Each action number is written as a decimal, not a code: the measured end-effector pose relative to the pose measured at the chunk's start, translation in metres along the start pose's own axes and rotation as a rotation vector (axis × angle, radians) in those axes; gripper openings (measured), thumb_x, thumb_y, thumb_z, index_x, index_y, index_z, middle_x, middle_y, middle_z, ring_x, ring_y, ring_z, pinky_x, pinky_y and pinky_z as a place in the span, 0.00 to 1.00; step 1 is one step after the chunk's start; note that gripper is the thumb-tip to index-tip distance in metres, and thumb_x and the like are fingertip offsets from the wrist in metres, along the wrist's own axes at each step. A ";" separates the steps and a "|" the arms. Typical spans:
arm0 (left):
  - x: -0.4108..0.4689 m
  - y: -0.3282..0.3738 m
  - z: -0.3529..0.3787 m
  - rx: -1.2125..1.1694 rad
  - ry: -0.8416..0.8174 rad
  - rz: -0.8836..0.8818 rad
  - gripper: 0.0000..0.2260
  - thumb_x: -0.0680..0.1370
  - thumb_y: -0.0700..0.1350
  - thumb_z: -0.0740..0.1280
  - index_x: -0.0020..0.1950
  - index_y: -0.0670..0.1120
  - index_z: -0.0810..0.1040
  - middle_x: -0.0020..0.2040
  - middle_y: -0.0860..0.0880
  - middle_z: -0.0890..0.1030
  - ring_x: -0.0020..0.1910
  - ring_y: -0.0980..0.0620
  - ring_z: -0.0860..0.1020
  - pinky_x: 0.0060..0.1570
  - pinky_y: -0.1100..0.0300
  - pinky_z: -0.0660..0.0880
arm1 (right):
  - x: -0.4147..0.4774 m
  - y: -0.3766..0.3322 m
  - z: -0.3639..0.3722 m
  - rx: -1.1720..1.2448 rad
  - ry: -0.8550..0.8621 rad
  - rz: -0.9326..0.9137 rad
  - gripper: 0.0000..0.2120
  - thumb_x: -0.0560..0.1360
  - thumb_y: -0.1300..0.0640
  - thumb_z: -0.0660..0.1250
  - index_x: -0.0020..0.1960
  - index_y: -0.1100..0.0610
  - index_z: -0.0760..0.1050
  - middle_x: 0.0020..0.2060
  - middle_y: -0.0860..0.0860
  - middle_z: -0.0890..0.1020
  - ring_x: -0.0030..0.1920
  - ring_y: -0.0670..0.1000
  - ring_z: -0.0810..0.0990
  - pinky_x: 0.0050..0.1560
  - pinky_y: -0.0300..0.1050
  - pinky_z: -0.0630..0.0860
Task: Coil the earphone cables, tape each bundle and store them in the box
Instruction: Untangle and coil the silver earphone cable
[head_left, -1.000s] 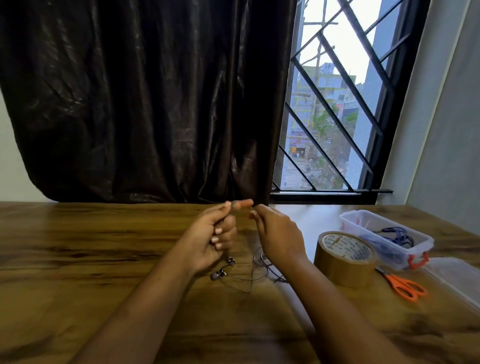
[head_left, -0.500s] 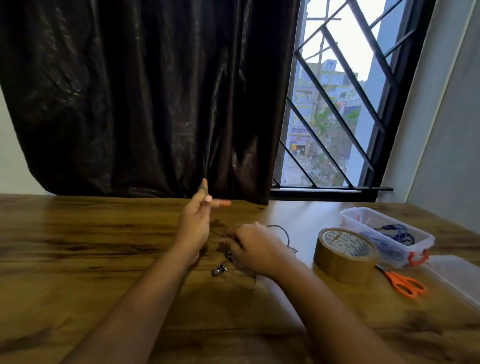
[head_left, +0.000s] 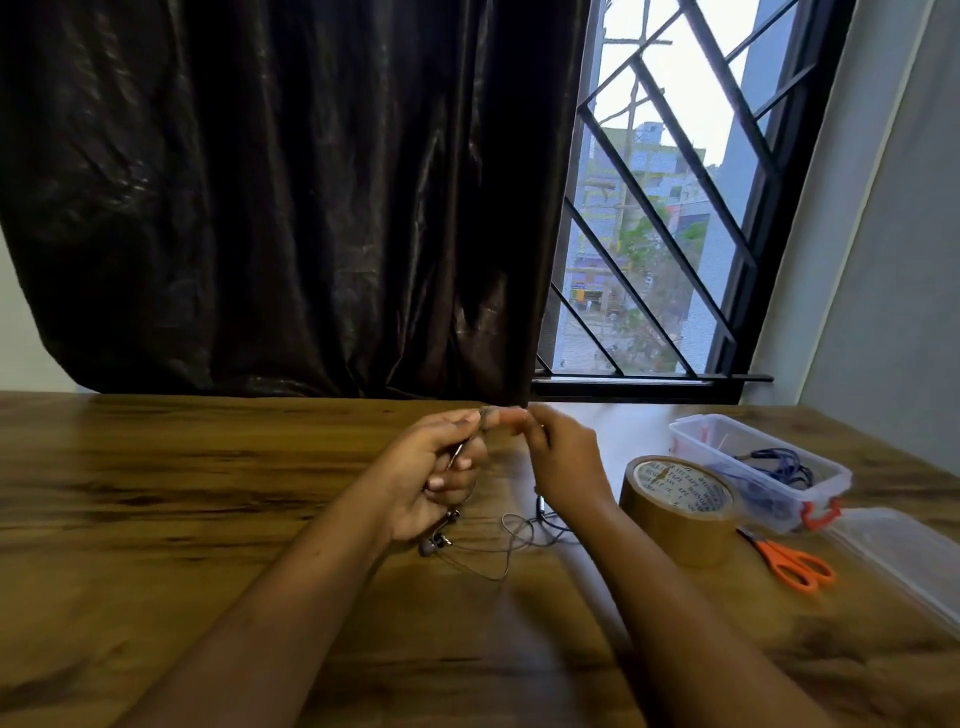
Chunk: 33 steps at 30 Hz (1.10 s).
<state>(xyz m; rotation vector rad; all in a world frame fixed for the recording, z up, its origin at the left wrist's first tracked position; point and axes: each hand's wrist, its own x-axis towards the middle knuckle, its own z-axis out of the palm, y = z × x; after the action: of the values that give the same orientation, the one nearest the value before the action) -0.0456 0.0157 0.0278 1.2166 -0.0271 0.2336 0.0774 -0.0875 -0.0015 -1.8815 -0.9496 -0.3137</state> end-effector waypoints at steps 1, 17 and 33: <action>0.000 0.001 0.003 -0.052 0.018 0.047 0.15 0.81 0.41 0.53 0.61 0.42 0.75 0.27 0.50 0.71 0.17 0.60 0.62 0.16 0.70 0.56 | -0.002 -0.002 0.004 -0.014 -0.049 -0.011 0.11 0.81 0.55 0.58 0.50 0.56 0.78 0.39 0.51 0.80 0.37 0.49 0.77 0.39 0.44 0.73; 0.009 -0.009 -0.036 0.865 0.312 0.117 0.20 0.83 0.40 0.53 0.74 0.53 0.61 0.40 0.49 0.81 0.40 0.56 0.79 0.43 0.66 0.74 | -0.002 -0.016 -0.009 -0.212 -0.141 -0.376 0.09 0.79 0.49 0.62 0.43 0.51 0.77 0.34 0.43 0.78 0.36 0.46 0.76 0.36 0.40 0.67; -0.002 0.006 0.000 -0.182 0.228 0.206 0.16 0.82 0.41 0.51 0.68 0.42 0.69 0.32 0.48 0.79 0.25 0.54 0.76 0.33 0.61 0.80 | -0.010 -0.017 0.017 -0.113 -0.311 -0.173 0.08 0.81 0.57 0.57 0.46 0.51 0.73 0.39 0.46 0.77 0.39 0.47 0.76 0.39 0.37 0.71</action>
<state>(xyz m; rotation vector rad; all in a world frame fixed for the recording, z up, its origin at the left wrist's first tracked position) -0.0483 0.0170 0.0328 1.0006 0.0242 0.5373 0.0558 -0.0737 -0.0050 -1.9912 -1.3330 -0.1820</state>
